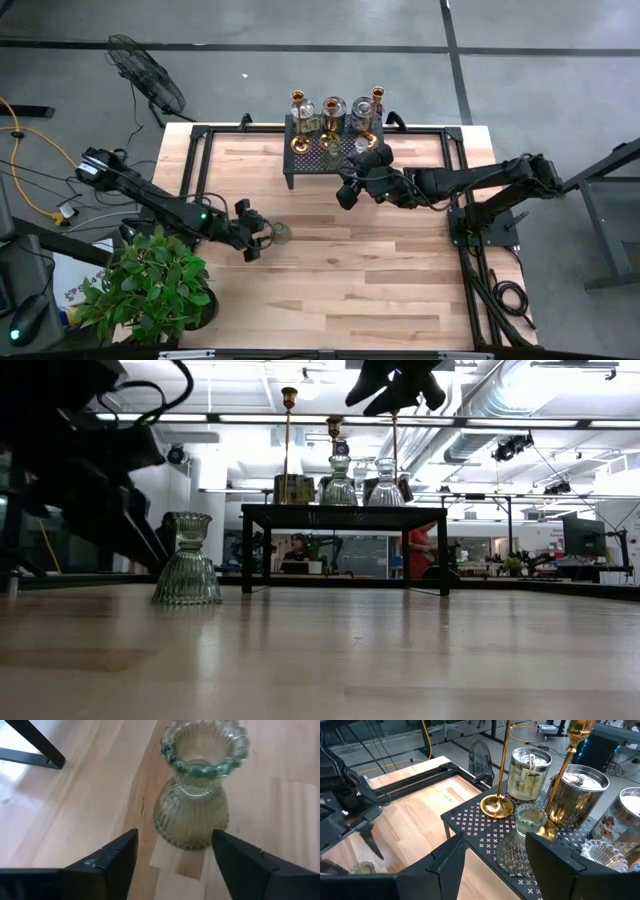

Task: Stock candles on shelf
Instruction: Put the gray candle holder on the shelf

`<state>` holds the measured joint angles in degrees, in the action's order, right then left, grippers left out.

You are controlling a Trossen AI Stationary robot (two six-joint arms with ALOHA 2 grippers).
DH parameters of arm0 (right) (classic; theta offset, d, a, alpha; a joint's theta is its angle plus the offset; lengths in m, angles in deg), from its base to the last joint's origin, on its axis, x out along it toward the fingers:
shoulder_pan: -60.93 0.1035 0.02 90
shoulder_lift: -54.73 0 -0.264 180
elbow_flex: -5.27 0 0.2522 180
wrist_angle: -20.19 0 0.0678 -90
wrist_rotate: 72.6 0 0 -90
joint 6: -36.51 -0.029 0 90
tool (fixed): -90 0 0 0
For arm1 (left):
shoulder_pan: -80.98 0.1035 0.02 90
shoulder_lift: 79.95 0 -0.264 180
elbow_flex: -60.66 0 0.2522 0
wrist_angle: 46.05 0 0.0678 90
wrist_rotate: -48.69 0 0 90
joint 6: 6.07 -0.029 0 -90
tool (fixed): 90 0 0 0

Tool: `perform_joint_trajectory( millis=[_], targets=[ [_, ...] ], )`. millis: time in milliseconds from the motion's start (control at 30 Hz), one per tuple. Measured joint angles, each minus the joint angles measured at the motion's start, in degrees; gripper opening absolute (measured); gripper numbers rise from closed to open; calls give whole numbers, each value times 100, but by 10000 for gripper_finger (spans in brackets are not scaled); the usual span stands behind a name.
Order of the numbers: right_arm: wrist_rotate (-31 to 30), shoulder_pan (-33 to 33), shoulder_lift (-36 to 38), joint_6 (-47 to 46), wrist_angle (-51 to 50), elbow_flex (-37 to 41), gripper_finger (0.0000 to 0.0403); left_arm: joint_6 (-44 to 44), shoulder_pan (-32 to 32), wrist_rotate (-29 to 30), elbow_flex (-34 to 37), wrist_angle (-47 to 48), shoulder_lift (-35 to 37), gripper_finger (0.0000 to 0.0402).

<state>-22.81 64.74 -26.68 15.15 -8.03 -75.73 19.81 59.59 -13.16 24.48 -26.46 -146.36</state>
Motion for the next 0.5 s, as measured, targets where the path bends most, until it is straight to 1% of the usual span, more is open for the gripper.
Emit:
perform_joint_trajectory(
  millis=[133,233,500],
  targets=[
    [0,0,0,0,-62,0,199,29,2,116,0,-354,-401,287],
    [0,0,0,0,-108,0,199,-160,0,90,0,-802,-540,307],
    [-2,0,-2,-87,-172,0,199,-581,2,131,0,-1619,-572,312]
  ],
)
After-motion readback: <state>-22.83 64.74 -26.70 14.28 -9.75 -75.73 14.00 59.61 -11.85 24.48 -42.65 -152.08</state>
